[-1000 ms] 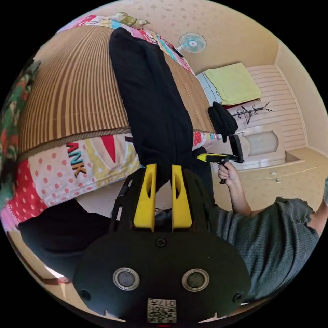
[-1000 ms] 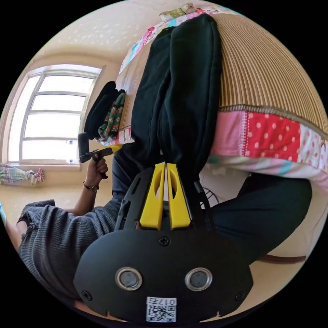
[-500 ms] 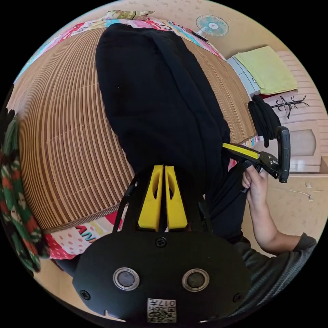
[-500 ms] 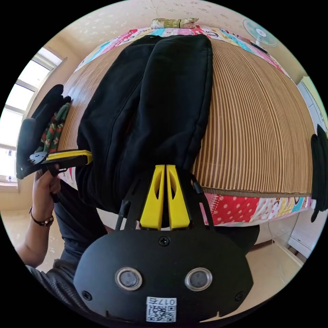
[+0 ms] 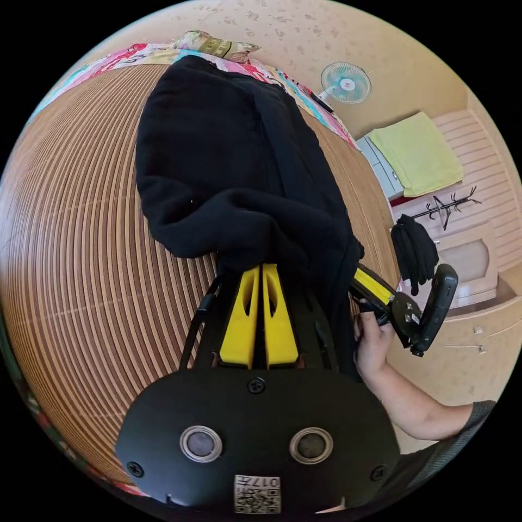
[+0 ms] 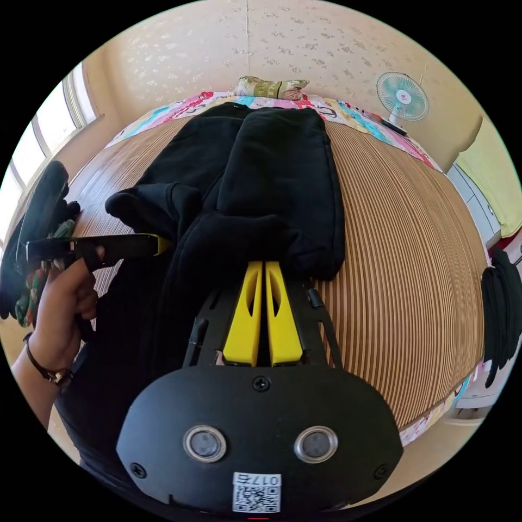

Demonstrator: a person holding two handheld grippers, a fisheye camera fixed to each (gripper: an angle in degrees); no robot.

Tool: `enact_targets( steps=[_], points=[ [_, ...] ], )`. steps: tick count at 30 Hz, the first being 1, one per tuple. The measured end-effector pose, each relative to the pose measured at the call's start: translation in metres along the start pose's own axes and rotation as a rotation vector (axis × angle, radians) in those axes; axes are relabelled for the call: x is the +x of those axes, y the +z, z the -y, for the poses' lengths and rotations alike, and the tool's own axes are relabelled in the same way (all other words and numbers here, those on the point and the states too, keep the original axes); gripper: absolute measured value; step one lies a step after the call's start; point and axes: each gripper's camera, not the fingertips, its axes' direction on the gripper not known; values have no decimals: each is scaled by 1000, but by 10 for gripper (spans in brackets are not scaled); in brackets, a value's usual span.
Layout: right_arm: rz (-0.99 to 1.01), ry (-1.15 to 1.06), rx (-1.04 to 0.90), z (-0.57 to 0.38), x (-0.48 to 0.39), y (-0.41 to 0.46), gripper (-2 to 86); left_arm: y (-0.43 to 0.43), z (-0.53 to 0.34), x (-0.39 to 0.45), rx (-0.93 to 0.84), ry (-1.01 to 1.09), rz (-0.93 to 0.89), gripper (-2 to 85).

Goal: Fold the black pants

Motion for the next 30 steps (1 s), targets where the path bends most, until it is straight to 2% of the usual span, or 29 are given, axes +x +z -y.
enact_targets(
  steps=[6, 8, 12, 14, 24, 30],
  points=[
    [23, 23, 53, 32, -3, 1, 5, 25, 21, 20, 131, 64, 219, -10],
    [-38, -18, 72, 35, -20, -3, 5, 29, 27, 7, 143, 50, 165, -10],
    [-114, -49, 86, 36, -39, -9, 5, 37, 28, -46, 149, -9, -88, -10],
    [-115, -49, 91, 36, -44, -14, 5, 40, 22, -50, 153, -12, -103, -10],
    [-175, -84, 92, 33, -69, -29, 8, 60, -44, 21, 168, 128, 225, -10],
    [-167, -86, 89, 36, -74, -35, 6, 64, -139, 43, 175, 114, 260, -10]
  ],
)
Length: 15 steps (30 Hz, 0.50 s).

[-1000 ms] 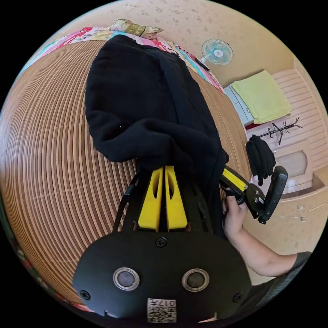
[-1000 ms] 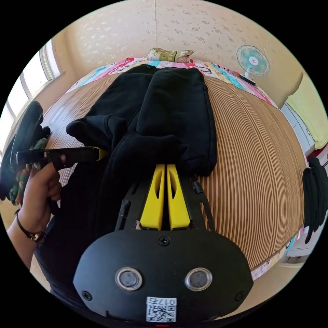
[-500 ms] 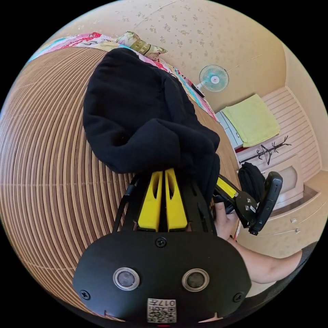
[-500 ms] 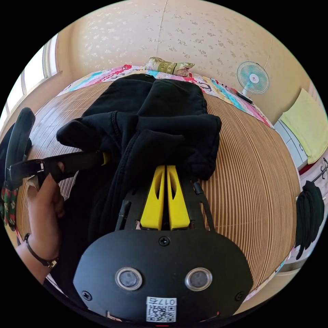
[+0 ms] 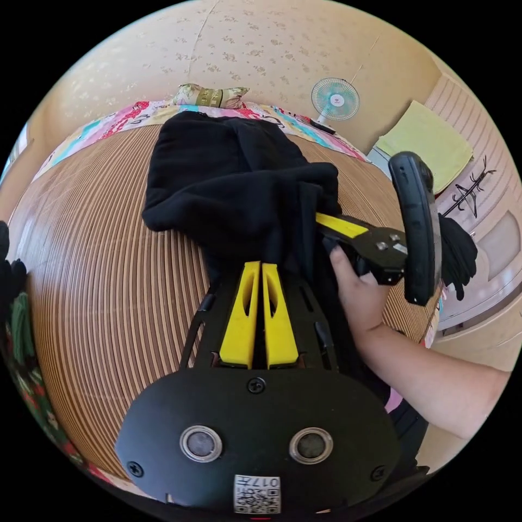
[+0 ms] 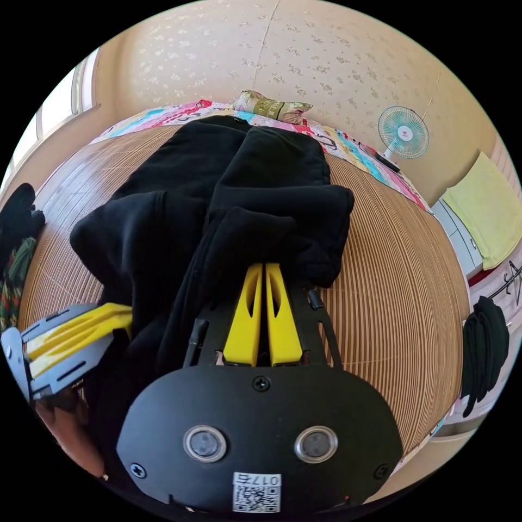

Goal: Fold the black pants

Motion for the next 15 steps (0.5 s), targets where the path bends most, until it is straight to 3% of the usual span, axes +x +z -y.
enact_targets(
  steps=[7, 15],
  points=[
    [-9, -32, -13, 5, -6, -5, 4, -5, -73, 29, -36, 14, 77, -10],
    [0, -12, -76, -19, -4, -23, 3, 26, -108, 88, -39, 172, 337, -10]
  ],
)
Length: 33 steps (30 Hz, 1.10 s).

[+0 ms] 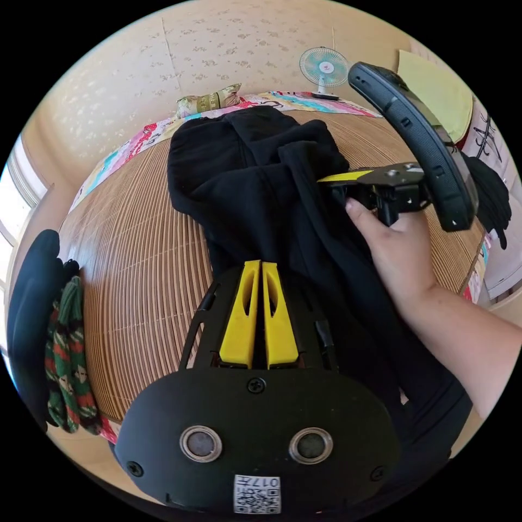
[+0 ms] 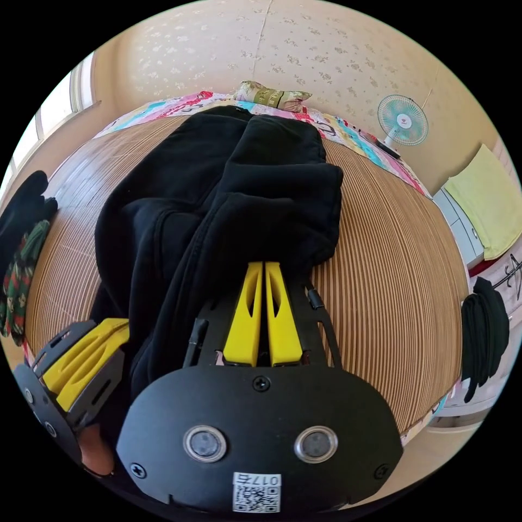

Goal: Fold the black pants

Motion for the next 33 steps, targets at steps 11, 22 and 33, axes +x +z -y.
enact_targets(
  steps=[11, 22, 33],
  points=[
    [327, 97, -59, -98, 40, -72, 3, 8, -23, 11, 11, -2, 2, -10],
    [231, -236, -340, -67, 16, -19, 4, -6, -40, -10, 41, -9, -70, -9],
    [272, -170, -408, -26, 28, 27, 4, -63, -158, -79, 69, -151, -423, 113]
  ],
)
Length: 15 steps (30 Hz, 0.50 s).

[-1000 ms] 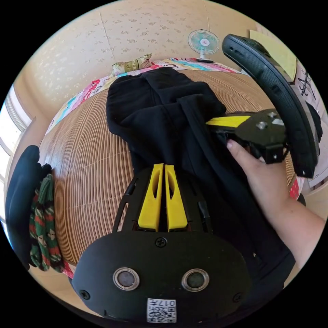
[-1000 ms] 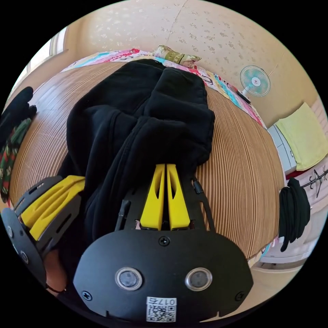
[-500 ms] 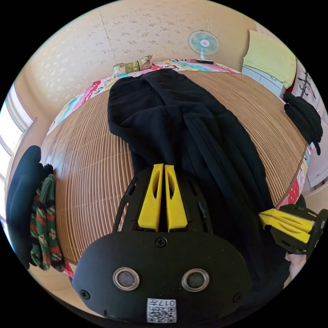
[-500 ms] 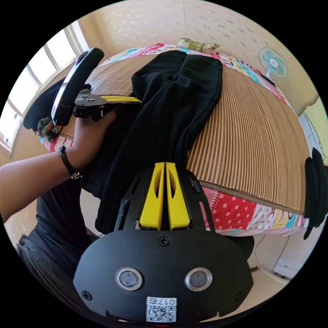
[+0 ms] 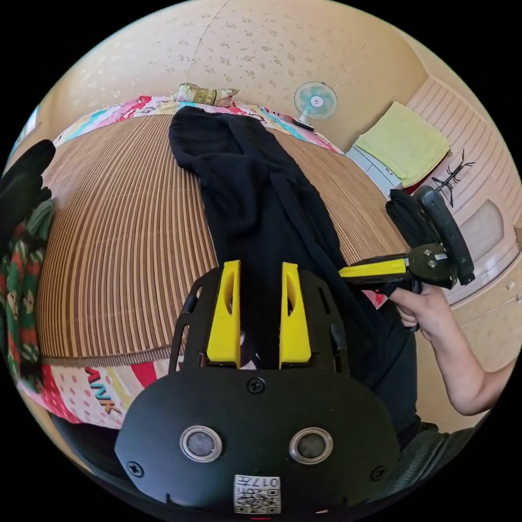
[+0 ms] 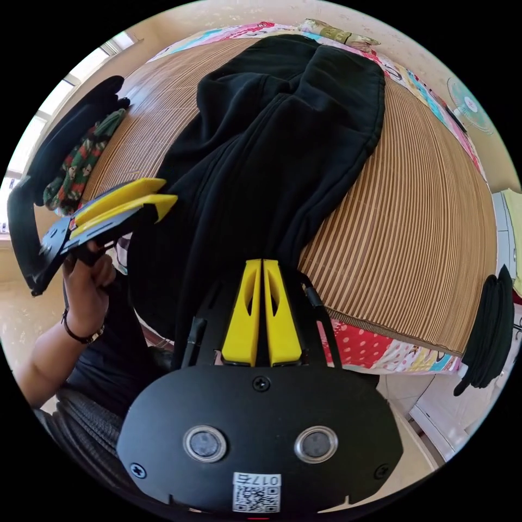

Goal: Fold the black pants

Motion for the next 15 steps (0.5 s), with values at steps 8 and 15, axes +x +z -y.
enact_targets(
  steps=[8, 15],
  points=[
    [-18, 35, 43, 5, 7, 12, 5, -38, -11, -25, -84, -86, 28, 104],
    [-101, -70, -167, 13, 3, 25, 3, -53, -10, -52, -75, -130, -59, 107]
  ],
)
